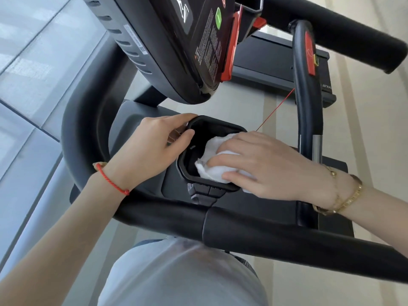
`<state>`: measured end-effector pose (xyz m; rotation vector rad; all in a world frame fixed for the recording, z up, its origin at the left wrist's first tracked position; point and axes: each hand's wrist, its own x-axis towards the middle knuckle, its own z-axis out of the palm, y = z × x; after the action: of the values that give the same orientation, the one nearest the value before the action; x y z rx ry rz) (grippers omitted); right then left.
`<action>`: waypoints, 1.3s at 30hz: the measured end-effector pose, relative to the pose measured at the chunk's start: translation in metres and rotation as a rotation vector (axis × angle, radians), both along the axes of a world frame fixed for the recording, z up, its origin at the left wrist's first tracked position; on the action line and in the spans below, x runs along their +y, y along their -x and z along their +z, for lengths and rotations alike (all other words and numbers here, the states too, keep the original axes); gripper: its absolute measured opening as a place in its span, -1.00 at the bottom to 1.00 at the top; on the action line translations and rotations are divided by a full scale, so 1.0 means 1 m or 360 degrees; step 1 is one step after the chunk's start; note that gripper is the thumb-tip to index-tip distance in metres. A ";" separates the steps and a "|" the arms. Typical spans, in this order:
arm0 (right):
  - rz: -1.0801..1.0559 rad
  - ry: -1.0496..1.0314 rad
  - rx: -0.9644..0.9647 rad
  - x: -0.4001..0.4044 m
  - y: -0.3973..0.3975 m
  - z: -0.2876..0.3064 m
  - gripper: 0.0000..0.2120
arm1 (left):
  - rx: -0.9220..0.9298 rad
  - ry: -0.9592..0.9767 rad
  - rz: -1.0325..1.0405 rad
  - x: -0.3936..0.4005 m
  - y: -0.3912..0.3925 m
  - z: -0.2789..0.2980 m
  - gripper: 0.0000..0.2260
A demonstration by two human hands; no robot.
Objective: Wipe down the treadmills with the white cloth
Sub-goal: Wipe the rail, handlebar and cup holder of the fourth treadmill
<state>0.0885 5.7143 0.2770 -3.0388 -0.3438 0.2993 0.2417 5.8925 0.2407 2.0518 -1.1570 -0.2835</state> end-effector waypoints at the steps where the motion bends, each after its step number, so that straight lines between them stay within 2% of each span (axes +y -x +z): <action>1: -0.0050 -0.0104 -0.0055 0.000 0.006 -0.001 -0.72 | 0.0010 -0.0006 -0.0001 0.000 0.000 0.000 -0.72; 6: -0.0211 -0.0373 -0.0278 0.005 0.035 -0.009 -0.75 | 0.0024 -0.0035 0.0011 0.001 -0.001 -0.001 -0.70; 13: -0.0129 -0.0058 -0.0311 -0.001 0.005 -0.011 -0.84 | 0.0055 -0.0018 -0.0005 0.001 0.001 0.003 -0.71; 15: -0.0244 -0.0120 -0.0477 0.001 0.009 -0.019 -0.82 | 0.0068 -0.0015 0.0004 0.001 0.002 0.003 -0.70; 19: -0.0540 -0.0362 -0.0996 0.015 0.026 -0.027 -0.79 | 0.0000 -0.0023 0.0026 0.001 0.005 0.001 -0.70; 23: -0.0670 -0.0267 -0.1223 0.018 0.015 -0.019 -0.74 | -0.0012 -0.0007 0.0028 0.001 0.005 0.000 -0.70; 25: -0.0743 -0.0258 -0.1072 0.015 0.005 -0.021 -0.63 | -0.0013 -0.0011 0.0034 0.001 0.005 -0.001 -0.71; 27: -0.0823 -0.0446 -0.0707 0.007 -0.004 -0.022 -0.54 | -0.0028 0.0000 0.0034 0.001 0.005 0.000 -0.71; 30: -0.0801 -0.0645 -0.0327 -0.012 -0.027 -0.022 -0.54 | -0.0039 -0.0002 0.0066 0.000 0.006 0.000 -0.70; 35: -0.0627 -0.0459 -0.0210 -0.019 -0.041 -0.019 -0.60 | -0.0023 -0.0058 0.0098 -0.002 0.007 0.000 -0.69; 39: -0.0778 -0.0605 -0.0137 -0.024 -0.013 -0.017 -0.57 | -0.0042 -0.0064 0.0158 -0.003 0.008 -0.001 -0.74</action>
<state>0.1015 5.6899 0.2602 -2.6467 0.3058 0.0592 0.2340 5.8896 0.2400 2.1463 -1.0693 -0.2335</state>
